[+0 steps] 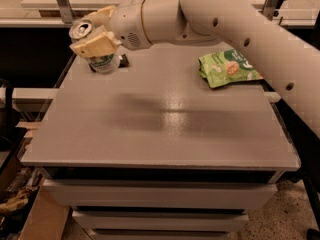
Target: Place 7up can upright
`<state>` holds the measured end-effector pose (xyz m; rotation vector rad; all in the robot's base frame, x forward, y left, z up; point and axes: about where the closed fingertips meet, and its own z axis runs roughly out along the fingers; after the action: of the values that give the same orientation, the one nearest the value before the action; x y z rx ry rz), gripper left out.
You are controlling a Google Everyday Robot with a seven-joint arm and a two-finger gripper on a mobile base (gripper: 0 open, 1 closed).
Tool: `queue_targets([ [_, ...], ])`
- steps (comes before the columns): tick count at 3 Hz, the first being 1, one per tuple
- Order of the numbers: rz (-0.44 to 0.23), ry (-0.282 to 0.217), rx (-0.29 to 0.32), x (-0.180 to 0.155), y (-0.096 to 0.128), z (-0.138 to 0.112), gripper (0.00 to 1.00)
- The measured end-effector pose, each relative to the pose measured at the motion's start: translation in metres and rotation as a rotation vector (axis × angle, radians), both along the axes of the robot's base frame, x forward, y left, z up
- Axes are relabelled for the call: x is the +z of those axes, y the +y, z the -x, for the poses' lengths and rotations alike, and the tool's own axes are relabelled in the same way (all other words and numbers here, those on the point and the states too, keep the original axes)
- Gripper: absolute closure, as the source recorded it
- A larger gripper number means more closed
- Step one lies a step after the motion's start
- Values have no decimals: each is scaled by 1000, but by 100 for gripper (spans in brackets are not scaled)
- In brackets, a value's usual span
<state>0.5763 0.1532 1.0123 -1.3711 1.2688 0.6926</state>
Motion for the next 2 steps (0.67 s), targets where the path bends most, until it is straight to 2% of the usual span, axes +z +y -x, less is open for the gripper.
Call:
queue_targets([
  [1,-98,-3,36,14,13,-5,100],
  [2,-126,9,43,18,20,-5,100],
])
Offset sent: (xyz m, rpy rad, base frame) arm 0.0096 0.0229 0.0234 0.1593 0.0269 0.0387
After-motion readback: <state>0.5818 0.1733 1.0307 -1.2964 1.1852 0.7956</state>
